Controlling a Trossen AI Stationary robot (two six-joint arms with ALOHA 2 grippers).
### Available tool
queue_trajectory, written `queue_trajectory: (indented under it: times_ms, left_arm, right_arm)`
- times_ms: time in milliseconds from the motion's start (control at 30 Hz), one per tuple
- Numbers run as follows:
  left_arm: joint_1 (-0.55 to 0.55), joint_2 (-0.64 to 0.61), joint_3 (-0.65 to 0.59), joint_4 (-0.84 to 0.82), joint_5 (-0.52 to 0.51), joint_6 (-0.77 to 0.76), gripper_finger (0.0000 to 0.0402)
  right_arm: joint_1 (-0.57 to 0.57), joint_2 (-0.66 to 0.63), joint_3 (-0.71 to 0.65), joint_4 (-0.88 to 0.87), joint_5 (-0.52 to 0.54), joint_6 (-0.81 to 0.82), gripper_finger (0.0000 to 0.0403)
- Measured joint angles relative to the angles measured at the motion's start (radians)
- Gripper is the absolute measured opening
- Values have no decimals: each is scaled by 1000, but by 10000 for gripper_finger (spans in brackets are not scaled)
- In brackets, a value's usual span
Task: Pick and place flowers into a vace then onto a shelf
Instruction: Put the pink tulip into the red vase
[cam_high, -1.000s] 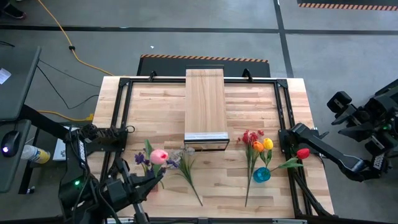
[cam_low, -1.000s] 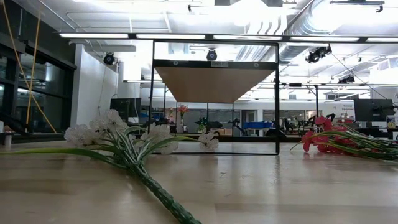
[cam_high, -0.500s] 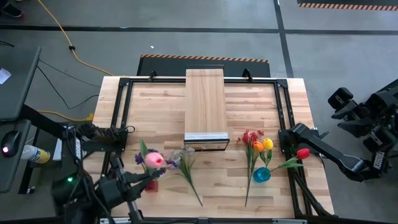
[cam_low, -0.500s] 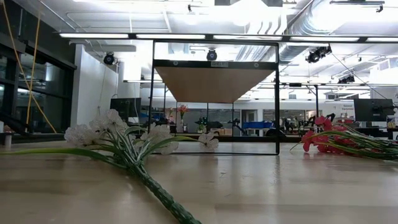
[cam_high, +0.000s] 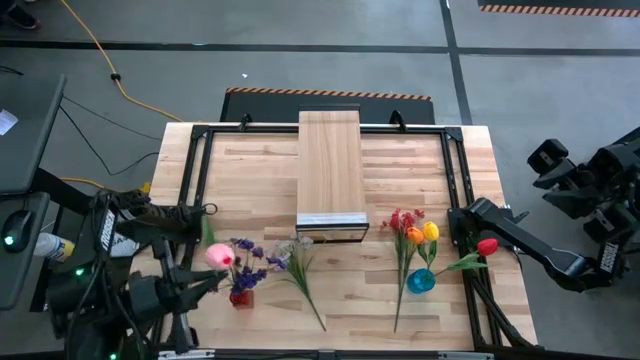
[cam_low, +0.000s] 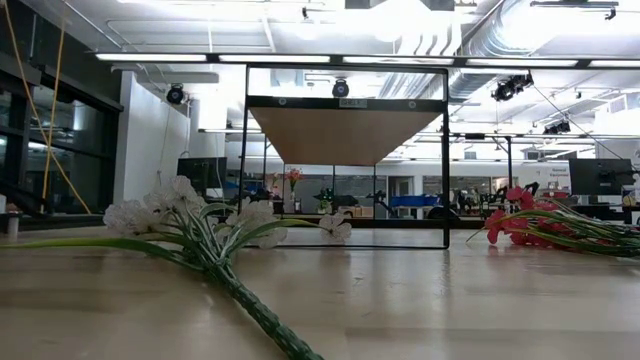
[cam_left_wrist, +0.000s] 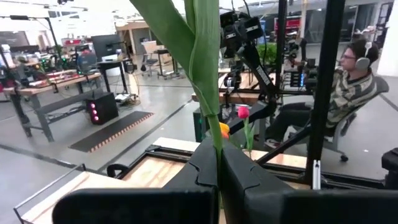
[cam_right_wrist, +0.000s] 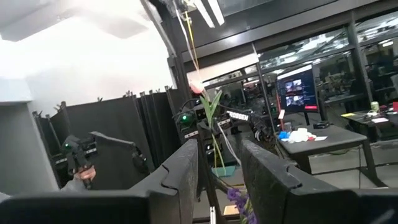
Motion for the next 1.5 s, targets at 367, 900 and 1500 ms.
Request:
queue_trajectory:
  times_ms: [367,900,1500]
  left_arm:
    - [-112,-59,0,-127,-3,-84,32]
    - [-218,-79,-30,-196,-1,-102,32]
    - [-96,-375,-279,-196,-3,-52,32]
  right_arm:
    - [0,0,0,-8,87,0,114]
    - [0,0,0,-12,194,-53,114]
    - [0,0,0,-11,194,-139,114]
